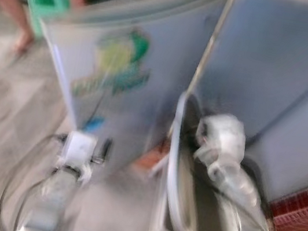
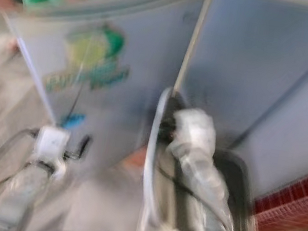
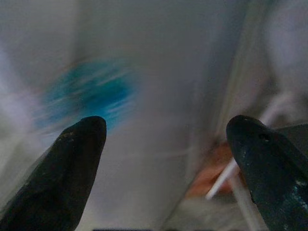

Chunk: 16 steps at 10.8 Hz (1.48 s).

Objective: Restocking fridge

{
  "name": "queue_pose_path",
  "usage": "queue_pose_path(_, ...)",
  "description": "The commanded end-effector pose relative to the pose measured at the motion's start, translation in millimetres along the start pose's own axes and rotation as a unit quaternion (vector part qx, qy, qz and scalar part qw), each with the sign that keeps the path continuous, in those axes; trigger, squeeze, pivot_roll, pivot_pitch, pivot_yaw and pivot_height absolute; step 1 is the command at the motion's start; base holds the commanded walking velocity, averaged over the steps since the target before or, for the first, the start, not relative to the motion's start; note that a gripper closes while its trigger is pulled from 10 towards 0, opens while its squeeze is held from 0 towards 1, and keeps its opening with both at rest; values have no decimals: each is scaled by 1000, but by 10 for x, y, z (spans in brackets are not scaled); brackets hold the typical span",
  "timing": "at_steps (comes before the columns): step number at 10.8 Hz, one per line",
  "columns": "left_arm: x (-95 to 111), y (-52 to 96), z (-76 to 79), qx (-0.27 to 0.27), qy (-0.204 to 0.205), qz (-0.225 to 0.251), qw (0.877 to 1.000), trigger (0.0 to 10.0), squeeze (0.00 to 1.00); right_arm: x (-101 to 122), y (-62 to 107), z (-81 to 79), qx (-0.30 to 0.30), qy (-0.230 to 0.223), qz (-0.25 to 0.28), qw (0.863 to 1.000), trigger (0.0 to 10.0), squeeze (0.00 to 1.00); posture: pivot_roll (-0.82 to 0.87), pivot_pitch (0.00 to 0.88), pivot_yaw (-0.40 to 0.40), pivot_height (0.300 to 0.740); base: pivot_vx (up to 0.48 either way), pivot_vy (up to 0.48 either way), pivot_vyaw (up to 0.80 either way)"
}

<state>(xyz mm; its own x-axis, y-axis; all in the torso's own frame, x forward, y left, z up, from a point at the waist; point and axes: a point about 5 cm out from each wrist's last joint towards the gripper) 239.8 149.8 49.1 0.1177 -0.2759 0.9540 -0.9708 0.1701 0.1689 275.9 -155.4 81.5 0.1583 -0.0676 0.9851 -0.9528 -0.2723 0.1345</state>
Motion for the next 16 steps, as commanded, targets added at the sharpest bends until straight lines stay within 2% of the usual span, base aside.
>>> queue_pose_path(1, -104, 61, -61, 4, -9, -23, 1000, 10000, 0, 204, -133, -278, 47, -1, 44, 998, 10000, 0, 96, 28, -44, 740, 0, 0, 0)
queue_pose_path(5, -108, 58, -72, 11, -12, -24, 1000, 10000, 0, 217, -167, -242, 31, 4, 45, 998, 10000, 0, 103, 24, -47, 740, 0, 0, 0)
queue_pose_path(7, -88, 48, -96, 31, 1, -21, 999, 10000, 0, 229, -165, -247, 31, 2, 51, 998, 10000, 0, 104, 23, -50, 740, 0, 0, 0)
queue_pose_path(10, -99, 49, -69, 25, 5, -26, 999, 10000, 0, 232, -165, -253, 33, 0, 52, 998, 10000, 0, 104, 24, -52, 740, -191, 0, 0)
queue_pose_path(16, -90, 43, -79, 25, 15, -22, 999, 10000, 0, 237, -174, -223, 20, -1, 52, 998, 10000, 0, 101, 24, -49, 740, 0, 0, 0)
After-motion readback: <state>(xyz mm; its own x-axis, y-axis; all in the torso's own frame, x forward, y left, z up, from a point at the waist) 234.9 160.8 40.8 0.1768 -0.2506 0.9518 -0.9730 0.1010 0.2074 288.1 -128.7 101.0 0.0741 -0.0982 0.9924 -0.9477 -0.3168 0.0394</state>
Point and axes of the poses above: a point about 5 cm out from each wrist's last joint towards the gripper, its own y axis pointing back from the gripper into the wrist, its own x axis along the axis of the wrist's last joint, z = x × y, and after that the axes turned 7 degrees about -y, right-handed
